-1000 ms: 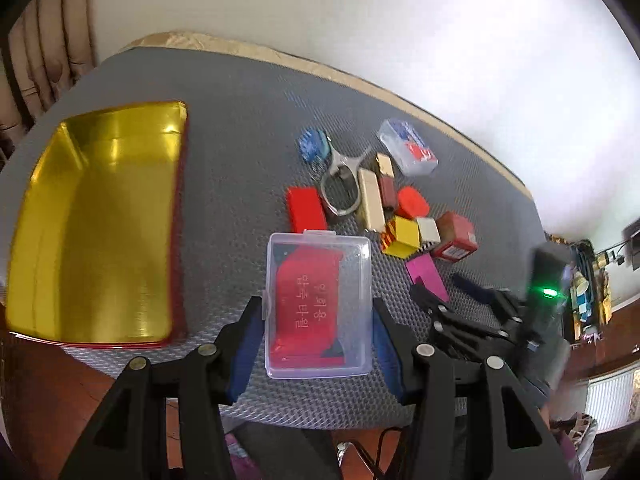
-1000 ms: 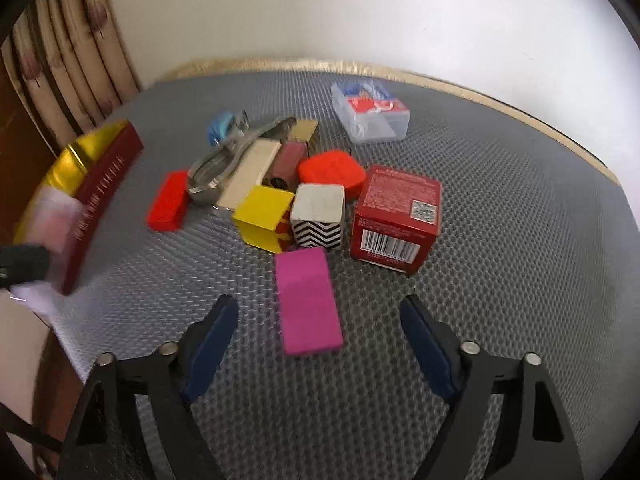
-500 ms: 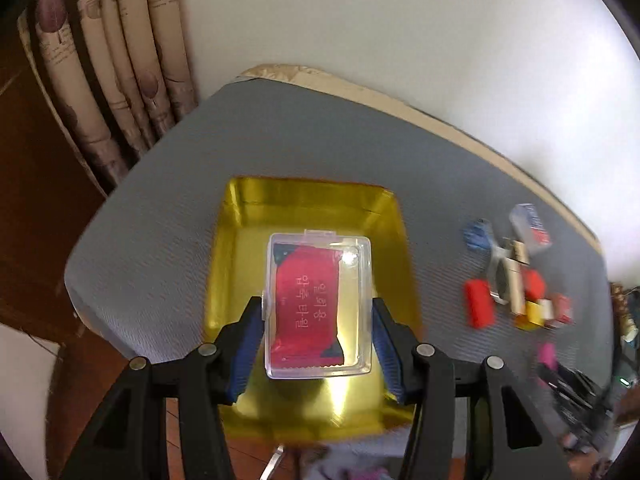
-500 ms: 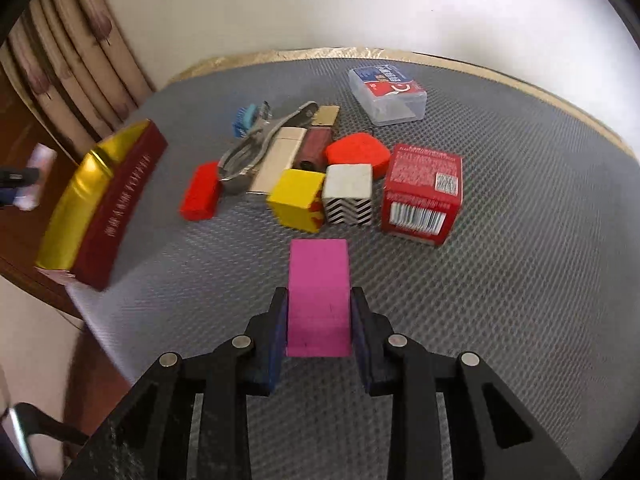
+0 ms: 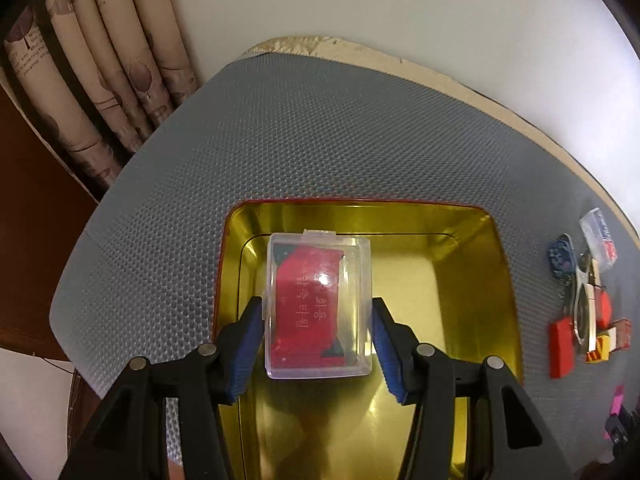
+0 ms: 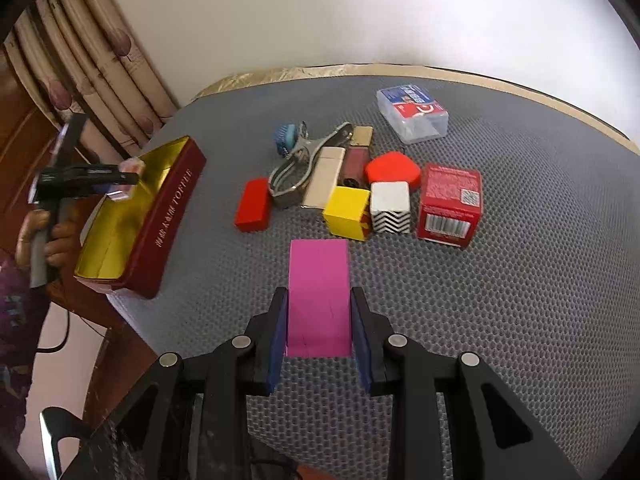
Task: Organize rigid objects
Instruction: 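Carry the clear box into the gold tin and open the left gripper while the right carries the pink block, then lower the pink block into the gold tin and open the right gripper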
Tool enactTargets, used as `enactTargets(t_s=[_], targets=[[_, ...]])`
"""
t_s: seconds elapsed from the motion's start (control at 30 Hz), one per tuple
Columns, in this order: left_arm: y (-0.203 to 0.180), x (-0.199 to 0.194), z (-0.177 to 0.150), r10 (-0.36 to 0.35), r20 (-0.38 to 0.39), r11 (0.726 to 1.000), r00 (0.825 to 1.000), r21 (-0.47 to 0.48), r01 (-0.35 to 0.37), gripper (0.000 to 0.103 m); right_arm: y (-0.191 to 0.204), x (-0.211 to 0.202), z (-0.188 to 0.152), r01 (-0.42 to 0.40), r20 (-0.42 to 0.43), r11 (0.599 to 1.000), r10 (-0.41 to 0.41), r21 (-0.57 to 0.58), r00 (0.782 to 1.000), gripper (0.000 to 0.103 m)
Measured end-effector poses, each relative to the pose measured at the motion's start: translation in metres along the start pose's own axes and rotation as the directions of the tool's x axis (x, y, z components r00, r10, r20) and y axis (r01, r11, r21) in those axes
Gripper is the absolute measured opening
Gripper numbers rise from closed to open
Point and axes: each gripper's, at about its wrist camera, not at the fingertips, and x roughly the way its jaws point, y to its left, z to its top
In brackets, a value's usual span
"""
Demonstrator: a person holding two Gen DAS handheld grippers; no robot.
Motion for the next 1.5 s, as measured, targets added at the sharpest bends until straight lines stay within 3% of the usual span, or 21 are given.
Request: enactTargets(t_s=[0.13,0.33,0.57,0.77,0.9,0.97,1.07,1.13,1.27,1.4,1.5], targets=[[0.001,0.011,0.000,0.017,-0.005,1.000,1.000,0.002,-0.017,0.054,0.010,0.001,0.003,-0.011,-0.003,1.000,0.011,-0.017,1.000,0.027],[-0.010,0.016,-0.004,0.044,-0.011,0.995,0.999,0.092,-0.043,0.054,0.025,0.001,0.008,-0.035,-0.005,0.999,0.035,-0.028,0.999,0.027],[-0.012,-0.005,-0.010,0.041,0.078,0.990,0.996,0.128,-0.051,0.054,0.046,0.002,0.020,-0.075,0.002,0.996,0.075,-0.044,0.997,0.027],[0.012,-0.064,-0.034,-0.032,0.211,0.999,0.977,-0.009,0.035,0.055,0.086,0.002,0.051,-0.167,0.012,0.982,0.169,-0.093,0.986,0.027],[0.037,-0.100,-0.073,-0.069,0.290,0.981,0.955,-0.154,0.118,0.062,0.130,0.016,0.078,-0.239,-0.008,0.961,0.240,-0.143,0.971,0.027],[0.043,-0.113,-0.099,-0.071,0.286,0.965,0.956,-0.224,0.139,0.062,0.151,0.032,0.091,-0.272,-0.036,0.950,0.269,-0.153,0.962,0.027],[0.046,-0.118,-0.124,-0.042,0.205,0.960,0.978,-0.263,0.096,0.062,0.179,0.064,0.107,-0.322,-0.090,0.937,0.312,-0.135,0.946,0.027],[0.050,-0.120,-0.147,-0.072,0.213,0.935,0.974,-0.325,0.140,0.062,0.194,0.086,0.116,-0.323,-0.119,0.936,0.308,-0.136,0.944,0.027],[0.064,-0.105,-0.193,-0.117,0.262,0.842,0.958,-0.485,0.235,0.062,0.215,0.130,0.125,-0.281,-0.166,0.949,0.257,-0.141,0.952,0.027],[0.061,-0.091,-0.188,-0.157,0.212,0.861,0.965,-0.449,0.239,0.062,0.227,0.165,0.127,-0.222,-0.194,0.961,0.189,-0.165,0.963,0.028],[0.057,-0.100,-0.188,-0.097,0.215,0.890,0.972,-0.418,0.182,0.062,0.228,0.177,0.128,-0.196,-0.191,0.965,0.162,-0.174,0.968,0.028]])
